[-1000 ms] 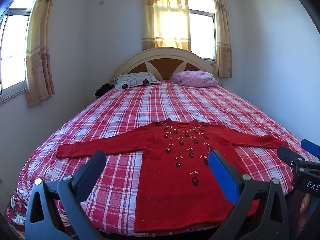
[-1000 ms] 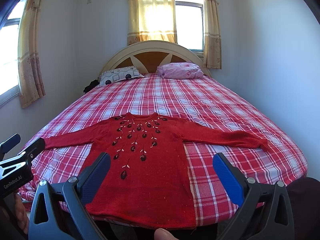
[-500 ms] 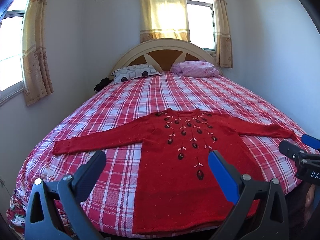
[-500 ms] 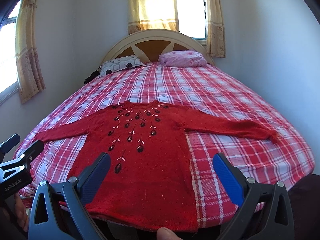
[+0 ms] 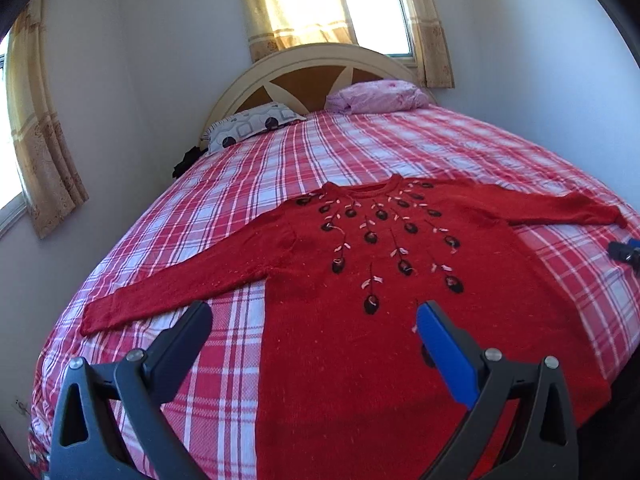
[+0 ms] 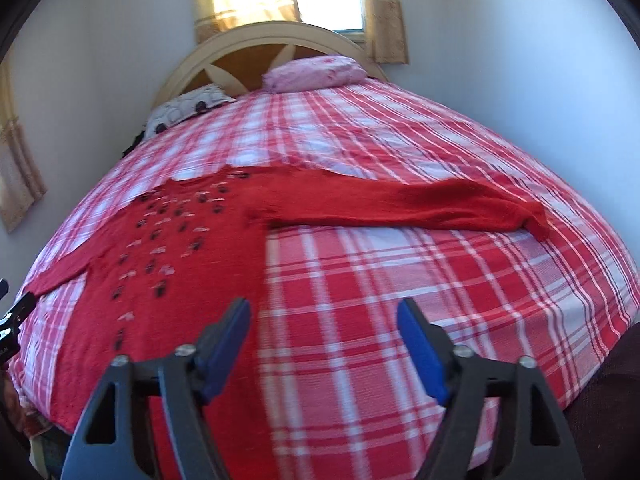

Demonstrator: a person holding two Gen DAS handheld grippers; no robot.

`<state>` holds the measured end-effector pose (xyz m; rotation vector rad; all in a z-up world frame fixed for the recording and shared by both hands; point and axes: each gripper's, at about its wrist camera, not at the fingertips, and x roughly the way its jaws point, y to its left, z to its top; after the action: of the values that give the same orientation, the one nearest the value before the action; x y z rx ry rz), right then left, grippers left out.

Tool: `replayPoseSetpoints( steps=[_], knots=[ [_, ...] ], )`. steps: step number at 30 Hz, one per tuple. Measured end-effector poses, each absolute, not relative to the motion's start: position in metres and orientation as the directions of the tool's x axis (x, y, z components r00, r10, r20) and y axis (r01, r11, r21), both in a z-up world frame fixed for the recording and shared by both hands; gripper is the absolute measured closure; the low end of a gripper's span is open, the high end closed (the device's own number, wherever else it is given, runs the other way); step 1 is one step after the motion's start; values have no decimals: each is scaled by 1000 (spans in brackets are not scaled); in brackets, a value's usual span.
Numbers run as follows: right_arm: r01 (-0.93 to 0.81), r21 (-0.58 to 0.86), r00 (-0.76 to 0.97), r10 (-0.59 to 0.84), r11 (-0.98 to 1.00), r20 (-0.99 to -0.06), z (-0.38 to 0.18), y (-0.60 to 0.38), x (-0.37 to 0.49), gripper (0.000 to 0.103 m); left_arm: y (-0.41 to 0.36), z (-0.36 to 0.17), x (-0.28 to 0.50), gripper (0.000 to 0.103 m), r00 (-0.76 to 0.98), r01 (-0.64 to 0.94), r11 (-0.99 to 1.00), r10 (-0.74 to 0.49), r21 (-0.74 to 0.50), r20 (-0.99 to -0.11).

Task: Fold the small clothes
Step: 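Grasp the sleeve cuff with the right gripper and fold it across the body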

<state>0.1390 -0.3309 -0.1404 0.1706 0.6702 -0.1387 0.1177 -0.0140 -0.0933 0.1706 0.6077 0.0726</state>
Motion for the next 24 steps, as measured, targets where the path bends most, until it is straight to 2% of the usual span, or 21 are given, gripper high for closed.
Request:
replayPoseSetpoints(
  steps=[5,10,18,21,24],
  knots=[
    [363,257,741,-110,896,-662,-153,-439,148,33,-4,-110,158,0,796,-37,980,149,198,-587],
    [479,422,743,-100,770,-662,-164,-523,155,40,5,-130,192,0,763,-77,971,202,224,-614],
    [495,593,783,-30,635,-622,-180,-571,178,41,16,-150,229,0,723,-104,964,243,246,-647],
    [510,615,784,-30,601,-620,-187,-582,184,41,19,-157,235,0,710,-109,964,246,243,-660],
    [522,627,791,-53,578,-609,-188,-593,185,47,19,-165,240,0,697,-105,964,247,245,-674]
  ],
)
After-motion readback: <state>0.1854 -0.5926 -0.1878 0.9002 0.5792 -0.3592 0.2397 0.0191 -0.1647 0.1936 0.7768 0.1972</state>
